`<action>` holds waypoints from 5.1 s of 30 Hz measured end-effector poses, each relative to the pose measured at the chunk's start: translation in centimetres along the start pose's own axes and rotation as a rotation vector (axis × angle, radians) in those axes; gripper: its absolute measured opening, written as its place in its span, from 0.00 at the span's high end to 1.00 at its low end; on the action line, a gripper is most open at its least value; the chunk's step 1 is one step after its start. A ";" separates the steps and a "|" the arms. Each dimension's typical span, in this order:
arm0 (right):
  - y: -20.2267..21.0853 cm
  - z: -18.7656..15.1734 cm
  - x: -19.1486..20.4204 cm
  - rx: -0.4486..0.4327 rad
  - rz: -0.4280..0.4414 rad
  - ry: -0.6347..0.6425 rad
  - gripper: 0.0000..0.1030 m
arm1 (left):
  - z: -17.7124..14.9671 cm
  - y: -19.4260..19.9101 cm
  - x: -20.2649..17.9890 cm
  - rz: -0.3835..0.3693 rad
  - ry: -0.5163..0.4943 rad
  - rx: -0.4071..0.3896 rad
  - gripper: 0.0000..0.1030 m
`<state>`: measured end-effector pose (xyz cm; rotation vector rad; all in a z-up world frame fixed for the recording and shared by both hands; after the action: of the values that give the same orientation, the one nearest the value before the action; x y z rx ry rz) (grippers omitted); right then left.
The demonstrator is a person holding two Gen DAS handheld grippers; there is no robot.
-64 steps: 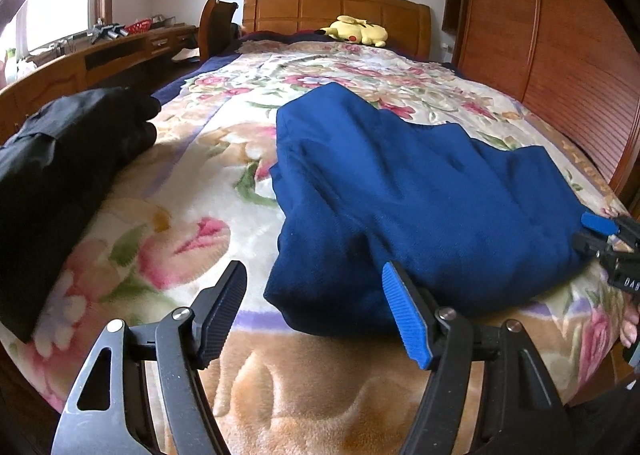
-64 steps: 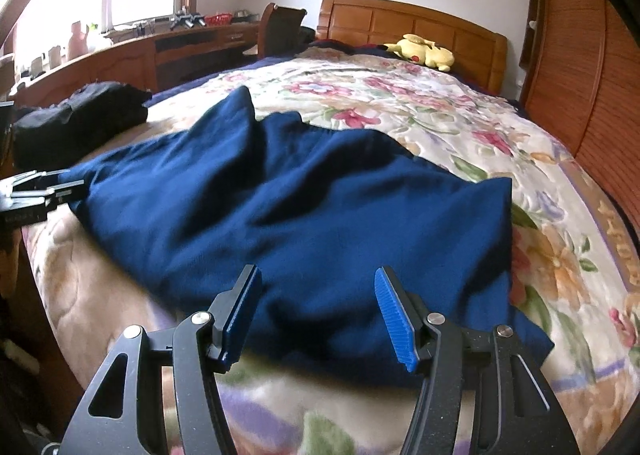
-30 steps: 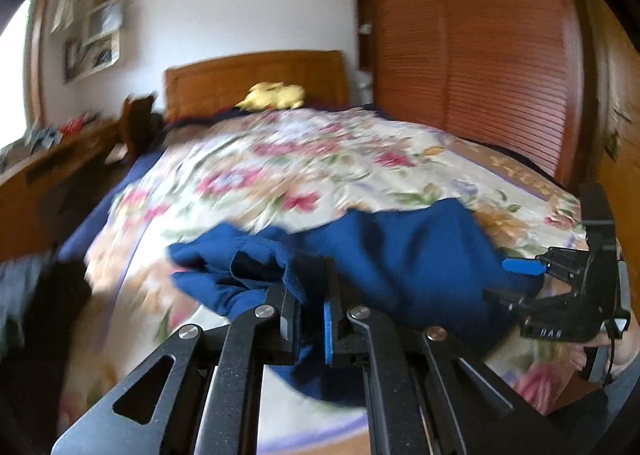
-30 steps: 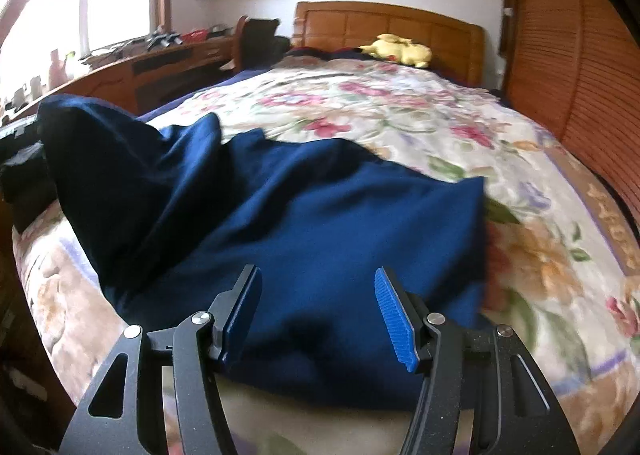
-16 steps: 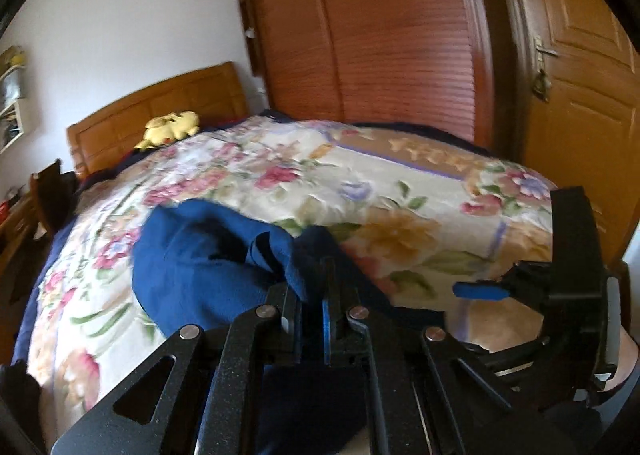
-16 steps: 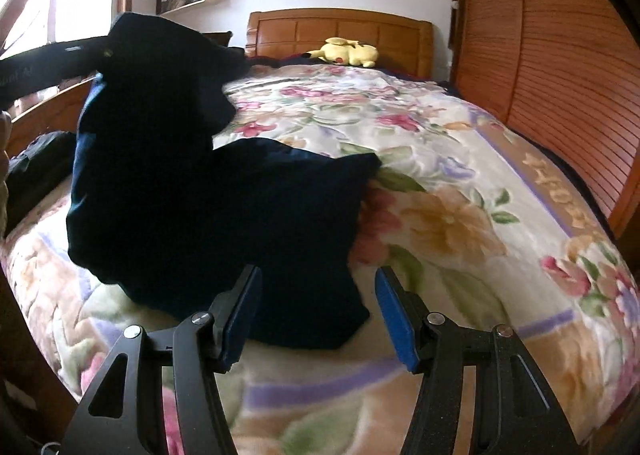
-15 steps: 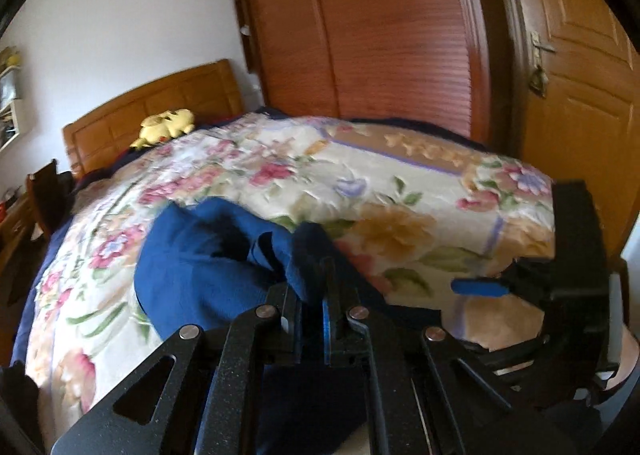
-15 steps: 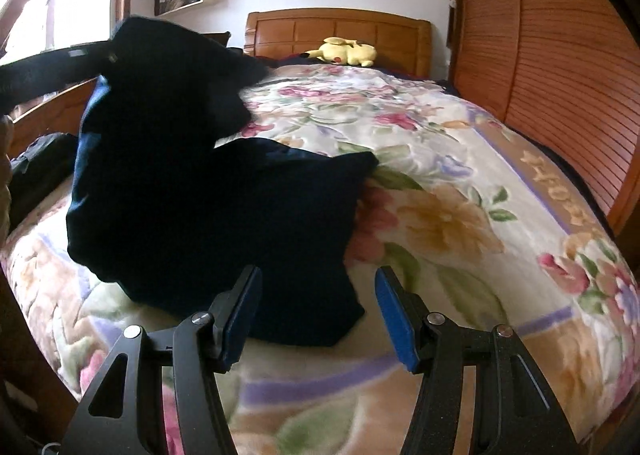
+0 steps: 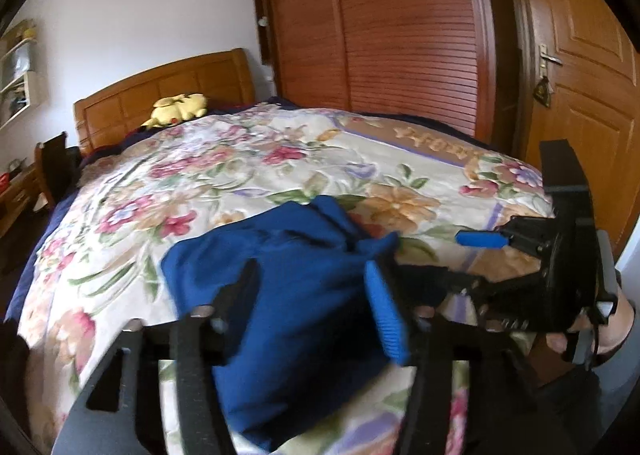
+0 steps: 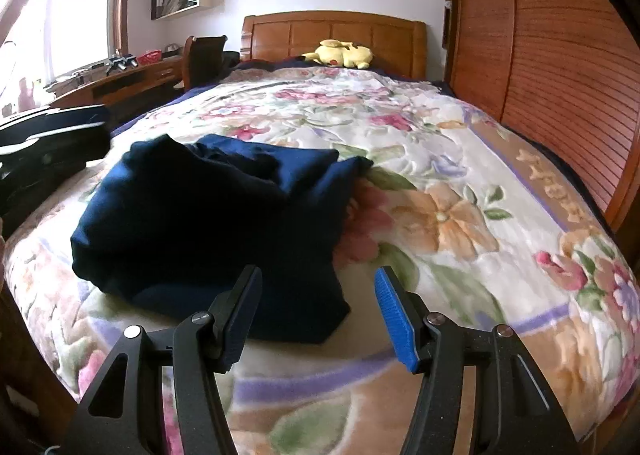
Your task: Fold large clothes
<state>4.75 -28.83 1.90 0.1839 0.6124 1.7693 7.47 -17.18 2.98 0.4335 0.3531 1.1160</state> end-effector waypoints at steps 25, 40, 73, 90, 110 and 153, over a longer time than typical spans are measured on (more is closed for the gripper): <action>1.1 7.2 5.1 -0.159 0.127 0.039 0.41 | -7.4 0.7 13.9 0.154 0.188 0.023 0.25; -5.7 4.2 4.8 0.046 0.219 0.047 0.51 | -7.3 0.5 12.8 0.119 0.175 0.011 0.25; -4.1 -0.6 -2.6 0.057 -0.004 -0.070 0.21 | 0.8 -13.8 15.0 0.115 0.131 0.099 0.25; -7.0 -1.8 -2.6 0.136 0.109 -0.175 0.17 | -2.4 -20.5 14.9 0.075 0.166 0.269 0.25; -6.5 -1.5 -1.9 0.069 0.240 -0.204 0.72 | -2.3 -20.7 12.9 0.071 0.108 0.283 0.95; 8.0 -18.0 -43.9 0.127 -0.529 -0.331 0.50 | 10.7 -27.9 -33.2 -0.270 -0.152 0.111 0.85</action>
<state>3.05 -76.84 -1.11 0.3592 0.4768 1.1580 21.10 -59.60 0.11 0.5484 0.3297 0.7985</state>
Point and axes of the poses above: each gripper's, at about its wrist camera, not at the fingertips, and y roughly against the way its jaws point, x to its left, z to its top, the point moved 6 cm from there along -y, roughly the way its jaws point, and after that the axes turned 10 degrees about y, right-handed, at the moved point
